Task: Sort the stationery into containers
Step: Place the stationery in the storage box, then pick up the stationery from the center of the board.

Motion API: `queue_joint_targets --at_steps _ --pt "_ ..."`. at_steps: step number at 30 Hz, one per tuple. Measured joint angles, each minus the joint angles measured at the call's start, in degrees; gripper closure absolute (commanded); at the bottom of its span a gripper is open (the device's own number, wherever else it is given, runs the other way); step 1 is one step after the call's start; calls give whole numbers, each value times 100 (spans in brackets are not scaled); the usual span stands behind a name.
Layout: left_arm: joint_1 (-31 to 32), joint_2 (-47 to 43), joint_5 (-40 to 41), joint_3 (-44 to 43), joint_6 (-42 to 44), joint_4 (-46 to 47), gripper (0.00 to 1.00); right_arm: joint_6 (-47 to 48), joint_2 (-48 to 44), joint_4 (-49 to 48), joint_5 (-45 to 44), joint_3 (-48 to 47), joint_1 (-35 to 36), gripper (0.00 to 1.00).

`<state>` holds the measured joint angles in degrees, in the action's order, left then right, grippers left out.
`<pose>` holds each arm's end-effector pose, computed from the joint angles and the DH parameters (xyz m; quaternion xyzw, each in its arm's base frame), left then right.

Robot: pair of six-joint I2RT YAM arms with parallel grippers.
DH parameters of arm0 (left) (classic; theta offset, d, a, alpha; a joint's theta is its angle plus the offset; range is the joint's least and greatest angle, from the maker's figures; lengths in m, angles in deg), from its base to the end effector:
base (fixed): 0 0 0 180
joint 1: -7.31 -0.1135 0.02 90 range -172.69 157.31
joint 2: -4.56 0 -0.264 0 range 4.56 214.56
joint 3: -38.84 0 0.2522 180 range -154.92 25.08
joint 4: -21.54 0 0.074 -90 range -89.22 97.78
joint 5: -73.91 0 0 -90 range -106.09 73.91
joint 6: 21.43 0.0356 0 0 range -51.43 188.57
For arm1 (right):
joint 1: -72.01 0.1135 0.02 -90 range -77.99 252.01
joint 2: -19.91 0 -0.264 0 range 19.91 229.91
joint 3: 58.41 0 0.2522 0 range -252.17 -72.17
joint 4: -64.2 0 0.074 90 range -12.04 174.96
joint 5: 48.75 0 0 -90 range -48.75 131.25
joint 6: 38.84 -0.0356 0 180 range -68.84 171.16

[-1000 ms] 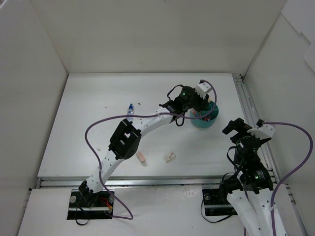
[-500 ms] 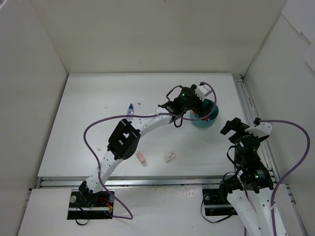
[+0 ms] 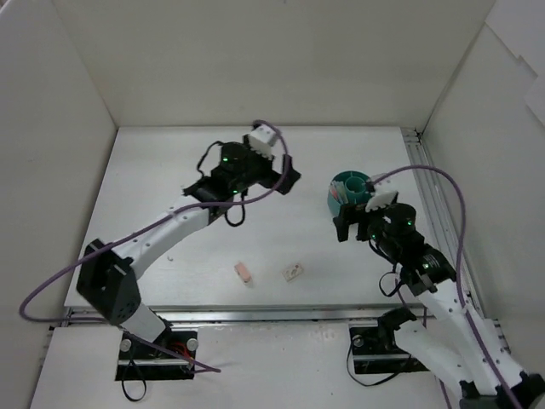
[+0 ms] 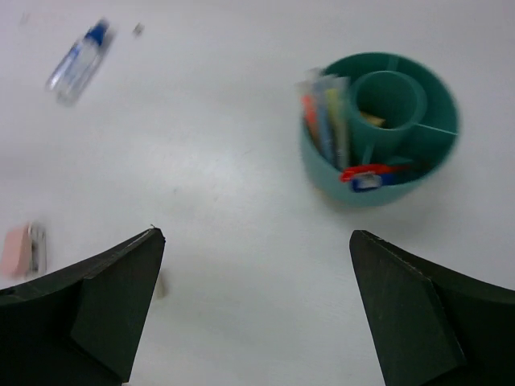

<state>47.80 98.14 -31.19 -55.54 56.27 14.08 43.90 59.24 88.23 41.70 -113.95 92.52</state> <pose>0.2954 -0.2644 0.3679 0.2651 0.6969 -0.3809 0.5467 0.1559 0.0586 0.3363 -0.0895 0.7483 0.1606 0.6373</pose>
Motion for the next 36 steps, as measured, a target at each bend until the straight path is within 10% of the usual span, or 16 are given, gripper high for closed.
queue_joint_targets --at_steps 10,28,36 --pt "-1067 -2428 966 3119 -861 -1213 0 2789 4192 1025 323 -1478 3329 2" --pt "-1401 -4419 1956 3971 -990 -2096 0 4151 5890 1652 737 -1886 3283 3" --pt "-1506 -4404 2070 3993 -990 -2247 0 4039 6273 1552 422 -2111 3272 34"
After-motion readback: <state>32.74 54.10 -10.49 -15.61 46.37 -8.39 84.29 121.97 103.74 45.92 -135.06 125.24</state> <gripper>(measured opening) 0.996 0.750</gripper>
